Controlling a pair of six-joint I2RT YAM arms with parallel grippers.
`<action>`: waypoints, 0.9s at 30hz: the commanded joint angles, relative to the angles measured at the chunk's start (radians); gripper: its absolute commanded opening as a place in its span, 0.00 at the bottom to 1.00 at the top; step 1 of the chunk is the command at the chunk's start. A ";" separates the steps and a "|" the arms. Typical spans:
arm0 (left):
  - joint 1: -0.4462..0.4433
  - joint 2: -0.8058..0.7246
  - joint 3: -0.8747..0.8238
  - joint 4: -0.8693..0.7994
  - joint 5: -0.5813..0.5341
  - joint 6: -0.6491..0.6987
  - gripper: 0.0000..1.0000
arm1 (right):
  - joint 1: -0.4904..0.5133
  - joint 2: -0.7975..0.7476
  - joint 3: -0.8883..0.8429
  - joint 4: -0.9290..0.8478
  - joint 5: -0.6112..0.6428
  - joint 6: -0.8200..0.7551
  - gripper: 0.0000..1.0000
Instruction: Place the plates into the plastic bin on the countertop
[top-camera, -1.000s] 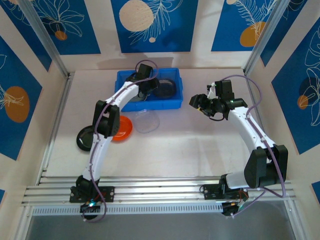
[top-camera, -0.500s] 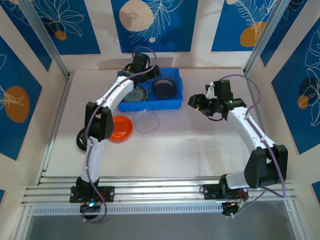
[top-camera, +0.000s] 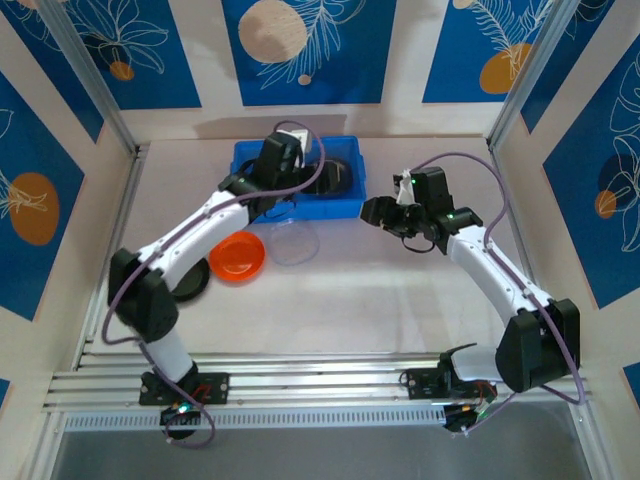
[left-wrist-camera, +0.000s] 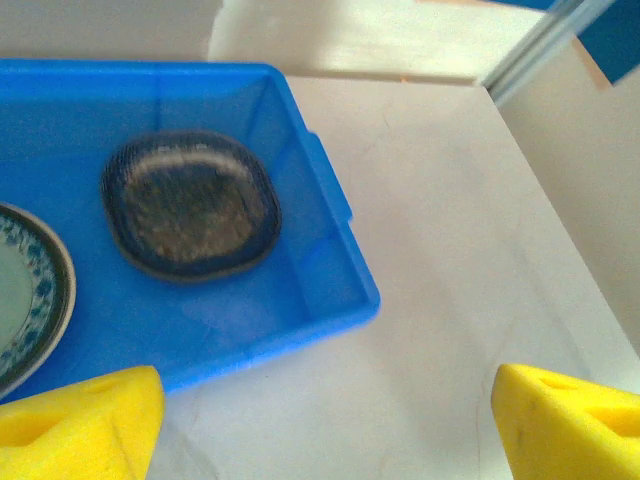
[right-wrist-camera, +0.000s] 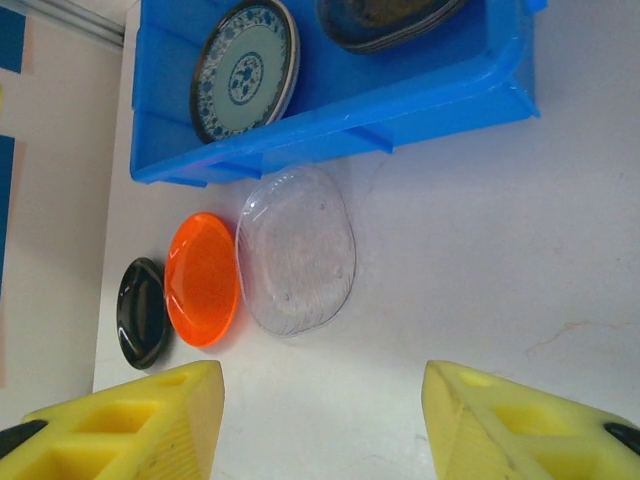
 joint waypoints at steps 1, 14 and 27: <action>-0.022 -0.124 -0.146 0.048 -0.002 0.039 0.85 | 0.029 -0.035 -0.029 0.027 0.025 -0.012 0.55; -0.135 -0.424 -0.586 0.010 -0.022 -0.097 0.82 | 0.123 -0.026 -0.079 0.017 0.099 -0.036 0.52; -0.178 -0.554 -0.838 0.031 -0.147 -0.275 0.80 | 0.178 0.035 -0.129 0.062 0.120 -0.045 0.49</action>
